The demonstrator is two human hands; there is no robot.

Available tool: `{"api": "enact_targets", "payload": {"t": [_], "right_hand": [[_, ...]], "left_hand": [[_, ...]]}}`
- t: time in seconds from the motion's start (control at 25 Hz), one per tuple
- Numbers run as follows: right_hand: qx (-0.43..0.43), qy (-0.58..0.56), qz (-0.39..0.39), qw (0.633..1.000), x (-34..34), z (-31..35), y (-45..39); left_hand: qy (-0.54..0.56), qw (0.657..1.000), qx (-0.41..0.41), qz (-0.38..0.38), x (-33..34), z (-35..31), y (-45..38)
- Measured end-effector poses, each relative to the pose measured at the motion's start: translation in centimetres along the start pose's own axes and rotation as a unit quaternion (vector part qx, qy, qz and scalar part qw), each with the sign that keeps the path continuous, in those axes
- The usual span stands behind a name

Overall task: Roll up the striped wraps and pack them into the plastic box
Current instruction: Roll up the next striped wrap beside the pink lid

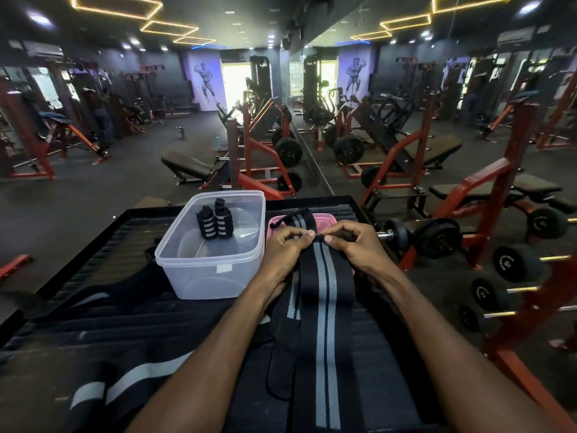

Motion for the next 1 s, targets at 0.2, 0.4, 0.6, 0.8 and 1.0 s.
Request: {"api": "enact_targets", "payload": {"t": [0.2,0.4,0.6,0.8,1.0], "right_hand": [[0.01,-0.009,0.019,1.0,0.56,0.38,0.34],[0.011,0.003,0.022,1.0,0.58,0.4,0.44],[0.006,-0.023,0.01,1.0,0.54,0.46,0.54],[0.011,-0.029,0.03,0.999,0.69,0.54,0.81],[-0.017,-0.01,0.011,1.0,0.37,0.39,0.53]], "left_hand": [[-0.022,0.999,0.037,-0.004,-0.19,0.19,-0.17],[-0.017,0.999,0.041,-0.001,-0.11,0.07,-0.1],[-0.016,0.999,0.033,0.014,-0.02,0.28,0.0],[-0.021,0.999,0.049,0.006,-0.31,0.24,-0.36],[-0.008,0.999,0.036,0.024,0.02,0.23,0.04]]}}
Point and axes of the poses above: each hand's wrist, its own y-axis away from the middle knuckle, its own x-axis out of the palm, z = x × y, the point moved 1 cm from there along -y, towards the middle knuckle, and after that the axes turned 12 degrees about -z, right-handed, at the moved point
